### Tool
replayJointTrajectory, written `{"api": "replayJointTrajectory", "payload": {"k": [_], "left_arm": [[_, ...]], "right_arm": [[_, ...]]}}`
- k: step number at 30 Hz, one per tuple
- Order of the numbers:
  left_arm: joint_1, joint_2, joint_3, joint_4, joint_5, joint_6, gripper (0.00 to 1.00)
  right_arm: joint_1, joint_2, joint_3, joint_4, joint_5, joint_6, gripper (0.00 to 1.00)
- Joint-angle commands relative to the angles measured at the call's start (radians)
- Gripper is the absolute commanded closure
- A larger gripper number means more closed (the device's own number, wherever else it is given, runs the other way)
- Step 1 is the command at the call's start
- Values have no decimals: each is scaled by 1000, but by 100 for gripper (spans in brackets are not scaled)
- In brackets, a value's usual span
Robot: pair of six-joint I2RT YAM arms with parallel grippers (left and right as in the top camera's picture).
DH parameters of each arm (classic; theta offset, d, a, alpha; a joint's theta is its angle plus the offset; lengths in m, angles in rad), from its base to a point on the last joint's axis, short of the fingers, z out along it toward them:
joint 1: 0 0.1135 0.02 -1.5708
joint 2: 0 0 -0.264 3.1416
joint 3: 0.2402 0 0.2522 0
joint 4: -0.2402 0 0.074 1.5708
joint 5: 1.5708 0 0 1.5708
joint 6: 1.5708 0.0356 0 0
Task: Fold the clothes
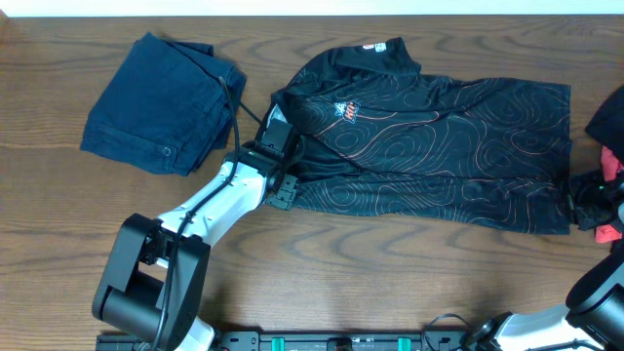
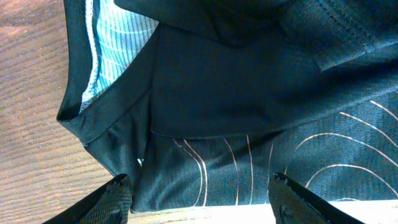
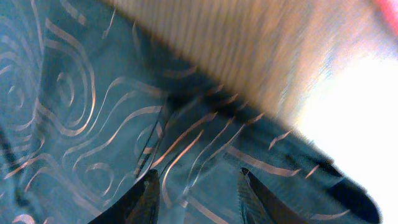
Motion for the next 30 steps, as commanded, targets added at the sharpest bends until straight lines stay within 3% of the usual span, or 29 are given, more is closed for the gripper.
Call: {"api": "replayJointTrajectory", "payload": {"k": [1, 10, 17, 21, 28, 30], "left_arm": [[6, 4, -6, -3, -19, -16, 28], [6, 4, -6, -3, -19, -20, 28], [6, 4, -6, -3, -19, -20, 27], [6, 4, -6, -4, -19, -20, 28], [6, 4, -6, -6, -19, -20, 28], [6, 4, -6, -7, -19, -20, 28]], "right_arm": [[-4, -10, -16, 26, 85, -22, 60], [10, 26, -64, 114, 86, 8, 64], [10, 39, -64, 169, 26, 8, 97], [9, 39, -63, 199, -32, 8, 99], [5, 39, -44, 208, -128, -15, 98], [5, 39, -44, 163, -91, -27, 64]]}}
